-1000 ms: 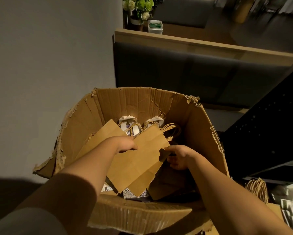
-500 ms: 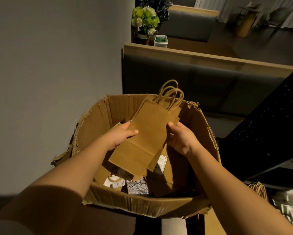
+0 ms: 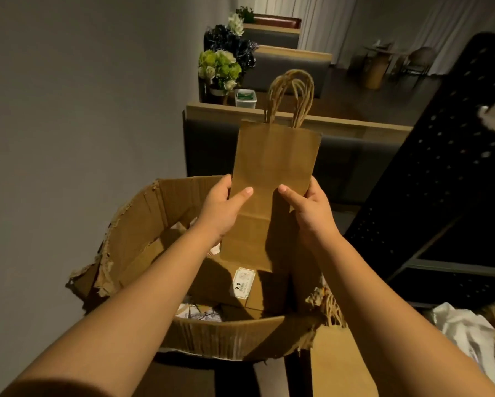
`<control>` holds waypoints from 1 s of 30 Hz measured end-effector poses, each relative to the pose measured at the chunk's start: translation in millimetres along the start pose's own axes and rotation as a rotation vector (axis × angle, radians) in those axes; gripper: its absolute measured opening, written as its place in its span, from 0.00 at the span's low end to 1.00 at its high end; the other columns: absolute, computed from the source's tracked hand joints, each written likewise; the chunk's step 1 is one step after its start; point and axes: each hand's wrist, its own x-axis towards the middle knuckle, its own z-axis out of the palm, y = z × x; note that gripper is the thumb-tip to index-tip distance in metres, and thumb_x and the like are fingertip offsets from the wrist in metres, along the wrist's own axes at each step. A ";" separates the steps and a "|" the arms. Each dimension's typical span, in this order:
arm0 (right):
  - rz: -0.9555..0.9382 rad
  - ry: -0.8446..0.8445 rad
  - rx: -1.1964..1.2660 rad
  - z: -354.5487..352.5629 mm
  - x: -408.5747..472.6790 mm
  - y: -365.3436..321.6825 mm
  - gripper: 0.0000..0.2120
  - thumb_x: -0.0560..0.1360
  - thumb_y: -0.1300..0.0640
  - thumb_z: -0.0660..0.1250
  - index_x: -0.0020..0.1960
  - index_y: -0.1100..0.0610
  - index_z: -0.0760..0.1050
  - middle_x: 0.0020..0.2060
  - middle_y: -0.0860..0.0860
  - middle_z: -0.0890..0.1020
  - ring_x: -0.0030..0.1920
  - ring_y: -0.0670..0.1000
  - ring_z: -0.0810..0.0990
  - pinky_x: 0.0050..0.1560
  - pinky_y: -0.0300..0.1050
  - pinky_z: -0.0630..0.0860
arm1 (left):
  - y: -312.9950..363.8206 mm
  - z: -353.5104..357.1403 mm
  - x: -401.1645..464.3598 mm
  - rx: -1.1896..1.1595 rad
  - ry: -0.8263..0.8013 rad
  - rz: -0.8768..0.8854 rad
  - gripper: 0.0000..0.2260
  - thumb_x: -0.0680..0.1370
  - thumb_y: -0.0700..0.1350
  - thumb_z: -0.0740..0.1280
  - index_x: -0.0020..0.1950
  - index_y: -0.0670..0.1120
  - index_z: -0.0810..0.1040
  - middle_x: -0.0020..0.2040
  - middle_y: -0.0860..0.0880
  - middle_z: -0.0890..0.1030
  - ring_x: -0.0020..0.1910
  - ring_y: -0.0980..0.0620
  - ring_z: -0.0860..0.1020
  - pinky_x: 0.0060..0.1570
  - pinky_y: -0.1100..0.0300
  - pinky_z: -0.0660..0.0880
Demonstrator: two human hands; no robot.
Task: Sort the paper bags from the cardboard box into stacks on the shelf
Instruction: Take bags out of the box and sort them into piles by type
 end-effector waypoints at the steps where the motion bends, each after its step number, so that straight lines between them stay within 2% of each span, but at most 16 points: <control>1: -0.034 0.011 -0.032 -7.3 -3.4 -4.5 0.13 0.76 0.57 0.69 0.57 0.46 0.70 0.54 0.47 0.81 0.54 0.46 0.81 0.55 0.44 0.78 | 4.7 8.3 -3.4 0.004 0.014 0.015 0.04 0.80 0.47 0.64 0.53 0.57 0.75 0.52 0.53 0.81 0.54 0.53 0.80 0.57 0.50 0.77; 3: -0.084 0.032 -0.067 -21.4 -9.7 -12.0 0.15 0.76 0.55 0.69 0.60 0.46 0.69 0.57 0.47 0.79 0.57 0.47 0.79 0.58 0.46 0.77 | 15.0 26.4 -12.9 -0.025 0.026 0.032 0.04 0.81 0.47 0.64 0.53 0.55 0.75 0.52 0.54 0.82 0.53 0.55 0.80 0.58 0.49 0.77; 5: -0.129 0.041 -0.078 -37.9 -20.2 -21.5 0.17 0.76 0.55 0.69 0.62 0.46 0.68 0.57 0.47 0.78 0.58 0.46 0.79 0.55 0.44 0.78 | 27.1 47.9 -25.7 -0.070 0.032 0.030 0.09 0.81 0.49 0.63 0.61 0.52 0.74 0.57 0.52 0.81 0.58 0.55 0.78 0.62 0.47 0.75; 6: -0.158 0.048 -0.088 -46.1 -26.0 -27.5 0.17 0.77 0.55 0.69 0.62 0.47 0.67 0.57 0.46 0.78 0.57 0.45 0.79 0.52 0.42 0.78 | 32.3 58.3 -31.3 -0.078 0.032 0.018 0.17 0.80 0.52 0.63 0.68 0.49 0.70 0.65 0.50 0.77 0.65 0.53 0.75 0.66 0.46 0.71; 8: -0.233 0.063 -0.109 -66.0 -37.5 -40.8 0.18 0.77 0.56 0.69 0.63 0.47 0.67 0.57 0.46 0.77 0.57 0.43 0.79 0.52 0.40 0.78 | 44.2 79.2 -43.9 -0.058 0.011 0.004 0.31 0.81 0.53 0.62 0.79 0.49 0.52 0.78 0.49 0.61 0.76 0.50 0.60 0.74 0.49 0.58; 9: -0.272 0.065 -0.122 -77.7 -43.8 -48.2 0.19 0.77 0.57 0.69 0.64 0.48 0.66 0.58 0.47 0.77 0.58 0.44 0.78 0.54 0.41 0.78 | 50.8 90.7 -51.1 -0.048 -0.011 0.017 0.34 0.81 0.52 0.62 0.80 0.49 0.45 0.79 0.51 0.55 0.77 0.52 0.55 0.74 0.52 0.55; 11: -0.318 0.059 -0.144 -102.1 -56.4 -61.9 0.20 0.76 0.58 0.69 0.65 0.48 0.66 0.60 0.49 0.77 0.60 0.46 0.77 0.58 0.45 0.77 | 57.5 113.1 -62.5 -0.047 -0.048 0.054 0.35 0.81 0.49 0.63 0.79 0.50 0.41 0.77 0.56 0.56 0.74 0.58 0.56 0.70 0.57 0.56; 12: -0.316 0.052 -0.150 -113.3 -62.4 -66.7 0.19 0.76 0.59 0.68 0.64 0.48 0.67 0.59 0.50 0.77 0.60 0.47 0.78 0.58 0.46 0.77 | 60.5 122.8 -70.0 -0.033 -0.046 0.067 0.34 0.81 0.48 0.63 0.79 0.51 0.44 0.73 0.58 0.60 0.70 0.60 0.58 0.67 0.61 0.58; 14: -0.283 0.025 -0.162 -141.1 -78.3 -71.3 0.16 0.77 0.60 0.67 0.61 0.48 0.70 0.57 0.49 0.79 0.58 0.48 0.79 0.58 0.47 0.77 | 61.5 145.1 -87.1 -0.010 -0.016 0.088 0.26 0.80 0.48 0.65 0.76 0.50 0.57 0.65 0.60 0.69 0.65 0.61 0.66 0.62 0.64 0.63; 16: -0.238 -0.005 -0.184 -171.0 -96.6 -66.5 0.16 0.77 0.61 0.67 0.61 0.46 0.70 0.58 0.49 0.79 0.59 0.48 0.79 0.59 0.50 0.77 | 50.9 171.4 -102.3 0.003 -0.012 0.066 0.14 0.79 0.47 0.67 0.64 0.52 0.69 0.58 0.58 0.76 0.59 0.60 0.74 0.59 0.62 0.70; 17: -0.214 -0.009 -0.211 -186.1 -106.0 -60.8 0.16 0.77 0.60 0.67 0.61 0.46 0.70 0.58 0.49 0.79 0.59 0.49 0.79 0.60 0.51 0.77 | 44.1 184.6 -110.9 0.006 -0.027 0.045 0.10 0.79 0.47 0.67 0.58 0.55 0.70 0.55 0.59 0.77 0.55 0.62 0.75 0.55 0.63 0.72; 19: -0.176 -0.005 -0.265 -211.6 -122.8 -46.1 0.16 0.77 0.59 0.67 0.61 0.45 0.71 0.57 0.48 0.79 0.58 0.48 0.79 0.61 0.54 0.76 | 26.5 208.8 -126.3 0.019 -0.049 -0.026 0.08 0.79 0.48 0.67 0.52 0.57 0.70 0.51 0.59 0.77 0.51 0.63 0.75 0.48 0.65 0.72; 21: -0.120 0.018 -0.282 -237.3 -138.4 -28.7 0.16 0.77 0.59 0.66 0.60 0.43 0.71 0.56 0.46 0.80 0.58 0.47 0.80 0.61 0.54 0.77 | 9.7 234.8 -141.1 0.020 -0.047 -0.087 0.08 0.78 0.47 0.68 0.50 0.58 0.70 0.51 0.58 0.77 0.52 0.59 0.77 0.50 0.62 0.73; 23: -0.055 0.035 -0.278 -261.8 -152.2 -9.2 0.16 0.77 0.59 0.66 0.60 0.42 0.71 0.55 0.46 0.80 0.57 0.47 0.80 0.60 0.53 0.77 | -5.2 259.5 -154.2 0.031 -0.072 -0.144 0.08 0.79 0.47 0.67 0.49 0.58 0.70 0.50 0.57 0.78 0.52 0.58 0.77 0.49 0.62 0.74; 27: 0.047 0.091 -0.231 -302.4 -175.2 29.5 0.15 0.78 0.62 0.65 0.60 0.47 0.73 0.54 0.47 0.81 0.56 0.47 0.81 0.58 0.51 0.78 | -29.1 298.5 -174.7 0.061 -0.066 -0.265 0.07 0.79 0.46 0.67 0.56 0.54 0.73 0.47 0.59 0.78 0.48 0.58 0.77 0.40 0.70 0.70; 30: 0.118 0.140 -0.167 -324.6 -191.1 52.1 0.14 0.77 0.62 0.65 0.60 0.48 0.73 0.55 0.49 0.82 0.56 0.49 0.81 0.53 0.45 0.79 | -46.9 321.6 -185.6 0.157 -0.120 -0.291 0.09 0.80 0.47 0.66 0.59 0.50 0.76 0.52 0.54 0.80 0.52 0.54 0.78 0.49 0.62 0.75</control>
